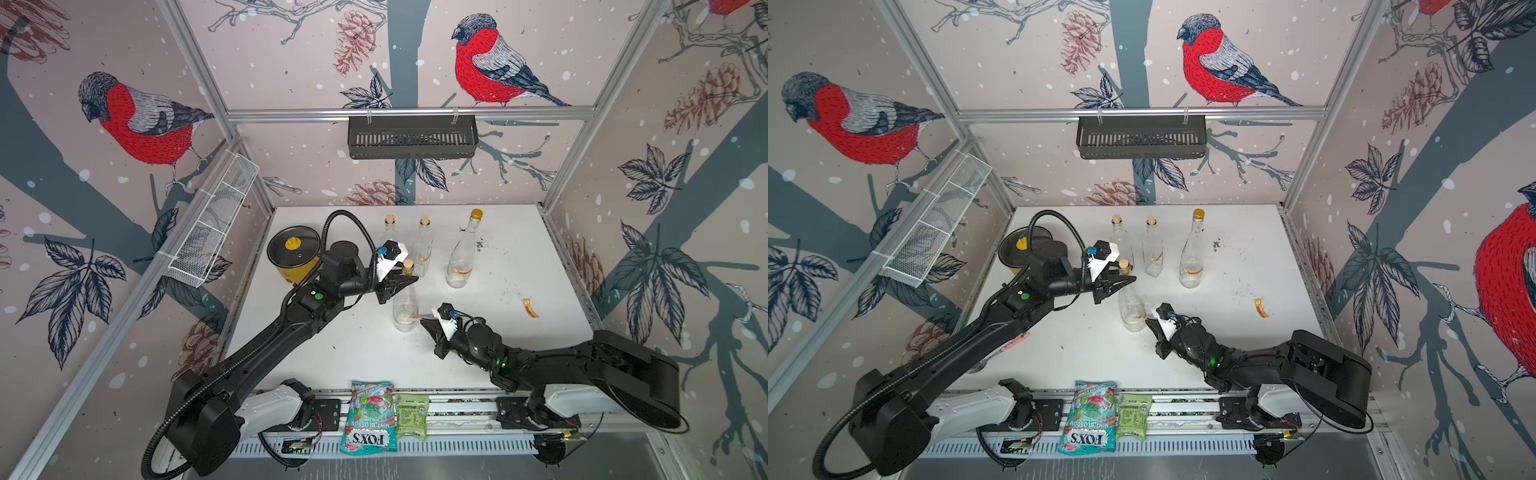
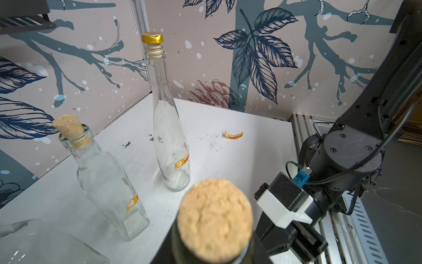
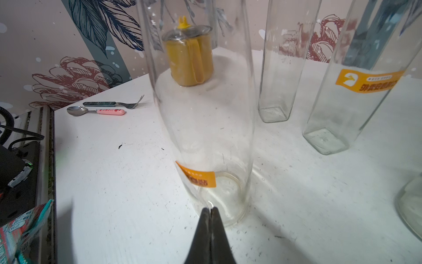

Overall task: Remove the label from the bottle
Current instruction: Tear open the label from the bottle.

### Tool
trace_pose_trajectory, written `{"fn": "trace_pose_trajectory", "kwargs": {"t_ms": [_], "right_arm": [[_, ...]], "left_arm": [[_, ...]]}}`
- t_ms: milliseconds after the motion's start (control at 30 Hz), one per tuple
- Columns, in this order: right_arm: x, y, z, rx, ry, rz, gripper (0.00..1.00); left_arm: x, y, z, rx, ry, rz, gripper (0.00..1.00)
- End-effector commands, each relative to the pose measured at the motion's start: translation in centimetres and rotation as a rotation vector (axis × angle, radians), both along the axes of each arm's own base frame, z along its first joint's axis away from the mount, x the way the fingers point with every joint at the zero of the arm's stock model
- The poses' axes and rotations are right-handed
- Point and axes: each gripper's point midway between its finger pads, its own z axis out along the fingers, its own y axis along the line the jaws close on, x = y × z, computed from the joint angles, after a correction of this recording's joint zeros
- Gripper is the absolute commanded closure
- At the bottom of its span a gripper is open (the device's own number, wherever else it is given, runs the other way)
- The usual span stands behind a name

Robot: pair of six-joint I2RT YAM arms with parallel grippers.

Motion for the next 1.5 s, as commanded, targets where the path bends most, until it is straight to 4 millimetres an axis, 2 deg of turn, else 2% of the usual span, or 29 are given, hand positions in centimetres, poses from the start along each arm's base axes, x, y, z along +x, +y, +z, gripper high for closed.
{"fn": "trace_pose_trajectory", "kwargs": {"t_ms": [0,433,667,1467], "right_arm": [[0.7,-0.8,-0.4,-0.026,-0.003,-0.044,0.99],[0.8,-1.6,-0.6,-0.034,0.001,-0.06,0.99],[0.9,-1.4,-0.5,-0.04,0.008,-0.052,0.99],[0.8,-1.8,-0.6,-0.036,0.007,-0.049,0.99]], "left_arm": [[0.0,0.2,-1.0,0.044,-0.004,0.006,1.0],[0.3,0.1,-1.3,0.059,-0.012,0.031,1.0],[0.5,-0.2,-1.5,0.073,-0.004,0.047,1.0],[1.6,-0.8,-3.3,0.146,0.013,0.11,1.0]]}}
